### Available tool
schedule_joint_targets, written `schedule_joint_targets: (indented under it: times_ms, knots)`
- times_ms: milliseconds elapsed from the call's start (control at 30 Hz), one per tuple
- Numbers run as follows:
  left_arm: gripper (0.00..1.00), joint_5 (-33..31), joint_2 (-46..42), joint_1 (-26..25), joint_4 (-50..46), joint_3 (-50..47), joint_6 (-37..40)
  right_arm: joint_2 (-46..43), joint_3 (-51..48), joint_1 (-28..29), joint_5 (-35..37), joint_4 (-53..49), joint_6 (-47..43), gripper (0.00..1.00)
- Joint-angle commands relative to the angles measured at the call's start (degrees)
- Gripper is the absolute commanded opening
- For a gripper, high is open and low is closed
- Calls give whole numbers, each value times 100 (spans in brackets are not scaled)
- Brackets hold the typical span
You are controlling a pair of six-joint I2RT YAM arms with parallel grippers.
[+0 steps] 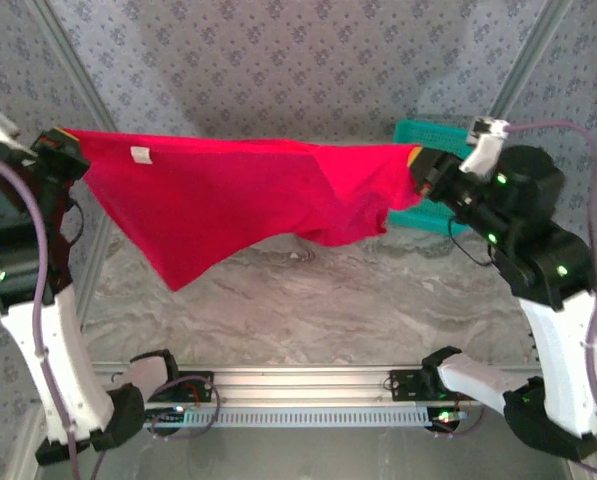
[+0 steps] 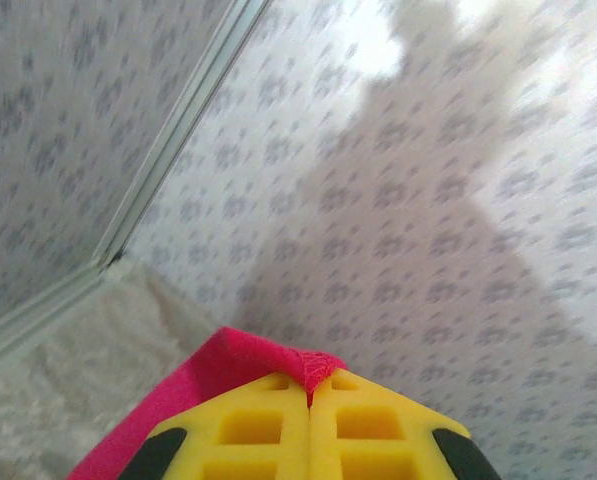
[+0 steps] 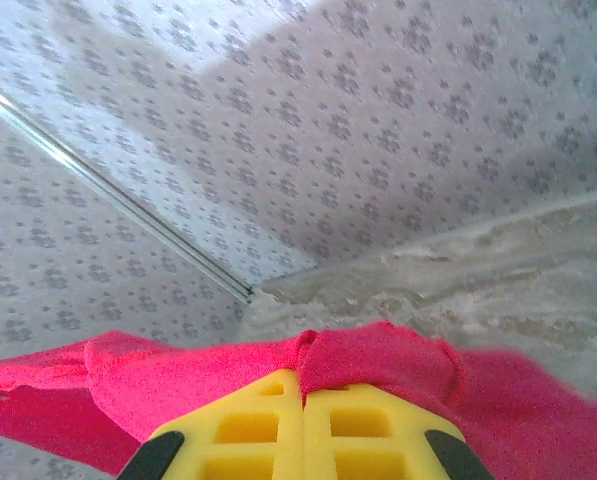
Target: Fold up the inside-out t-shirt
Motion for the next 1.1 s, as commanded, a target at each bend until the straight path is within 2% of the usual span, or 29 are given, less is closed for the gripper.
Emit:
schedule_joint_targets:
  times_ms: [0, 100, 300, 500, 633, 667, 700, 767, 800, 867, 933, 1067]
  knots:
    - [0, -188, -86, 42, -294, 729, 244, -341, 341, -28, 91, -371, -304, 0]
    - [0, -62, 1, 41, -301, 968, 247, -347, 443, -23, -6, -387, -270, 0]
    - [0, 288, 723, 45, -133, 570, 285, 331, 307, -97, 141, -224, -524, 0]
    - [0, 579, 2143, 40, 305, -307, 353, 1858, 306, -705, -340, 359, -438, 0]
    - [0, 380, 3270, -5, 326, -555, 286, 3413, 828, -855, -560, 483, -199, 1]
    - [10, 254, 3574, -20, 153, -455, 308, 3895, 1178, -864, -760, 288, -18, 13]
    - [23, 149, 3850, -28, -84, -293, 372, 4465, 1737, -881, -1052, -50, -3, 33]
    - [59, -212, 4482, -82, -866, 266, 533, 5345, 2812, -825, -1002, -895, -103, 46]
    - [67, -398, 4646, -114, -1145, 400, 556, 5702, 3310, -747, -903, -1331, -352, 52]
    - [74, -725, 4564, -285, -1173, 109, 632, 5976, 3573, -555, -668, -1756, -632, 59]
    - [75, -805, 4061, -521, -661, -753, 623, 5809, 3035, -346, -564, -1609, -696, 61]
    - [74, -295, 2720, -1145, 753, -2991, 423, 4739, 664, 162, -254, -676, -627, 61]
